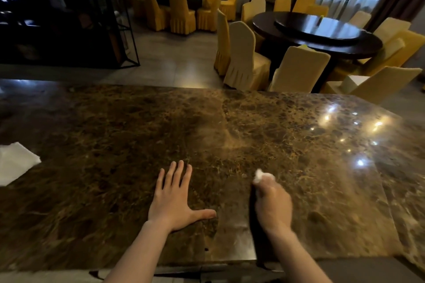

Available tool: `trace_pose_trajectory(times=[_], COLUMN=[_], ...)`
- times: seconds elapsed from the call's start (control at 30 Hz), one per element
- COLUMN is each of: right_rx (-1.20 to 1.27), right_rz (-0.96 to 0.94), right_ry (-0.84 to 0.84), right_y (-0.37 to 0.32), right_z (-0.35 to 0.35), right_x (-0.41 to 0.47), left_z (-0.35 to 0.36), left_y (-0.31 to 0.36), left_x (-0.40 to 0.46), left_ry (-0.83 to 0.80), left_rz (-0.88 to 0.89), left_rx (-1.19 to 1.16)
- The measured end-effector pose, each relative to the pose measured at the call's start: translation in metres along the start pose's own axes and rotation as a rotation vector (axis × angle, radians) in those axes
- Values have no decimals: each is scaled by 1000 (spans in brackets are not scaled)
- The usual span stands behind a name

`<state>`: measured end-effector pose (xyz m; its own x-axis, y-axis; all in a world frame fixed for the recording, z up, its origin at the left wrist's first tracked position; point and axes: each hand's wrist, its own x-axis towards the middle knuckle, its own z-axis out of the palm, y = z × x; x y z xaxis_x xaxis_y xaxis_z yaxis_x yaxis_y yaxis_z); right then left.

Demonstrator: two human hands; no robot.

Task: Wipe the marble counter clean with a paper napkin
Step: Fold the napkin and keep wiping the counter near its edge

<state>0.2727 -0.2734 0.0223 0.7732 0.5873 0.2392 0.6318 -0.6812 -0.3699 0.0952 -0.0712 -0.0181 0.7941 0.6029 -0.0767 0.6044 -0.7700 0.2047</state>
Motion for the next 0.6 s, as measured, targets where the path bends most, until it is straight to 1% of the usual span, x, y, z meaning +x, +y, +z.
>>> trace_pose_trajectory(times=[0.07, 0.13, 0.17, 0.2, 0.33, 0.4, 0.47, 0.53, 0.6], right_rx=[123, 184, 185, 187, 110, 62, 55, 121, 163], right_rz=[-186, -316, -331, -299, -6, 51, -24, -174, -288], right_ry=[-96, -151, -130, -104, -13, 22, 16, -33, -83], right_y=[-28, -31, -23, -13, 29, 20, -6, -27, -26], right_z=[11, 11, 7, 2, -14, -6, 7, 14, 12], right_x=[-12, -19, -17, -15, -2, 1, -5, -17, -24], left_z=[1, 2, 2, 1, -1, -2, -4, -4, -4], left_y=[-1, -1, -1, -1, -3, -3, -3, -2, 0], left_x=[0, 0, -1, -1, -3, -2, -2, -3, -3], left_ry=[4, 7, 17, 25, 18, -2, -16, -28, -35], left_rz=[2, 1, 1, 3, -8, -12, -5, 0, 3], left_rx=[2, 1, -7, -19, -24, -8, -2, -7, -1])
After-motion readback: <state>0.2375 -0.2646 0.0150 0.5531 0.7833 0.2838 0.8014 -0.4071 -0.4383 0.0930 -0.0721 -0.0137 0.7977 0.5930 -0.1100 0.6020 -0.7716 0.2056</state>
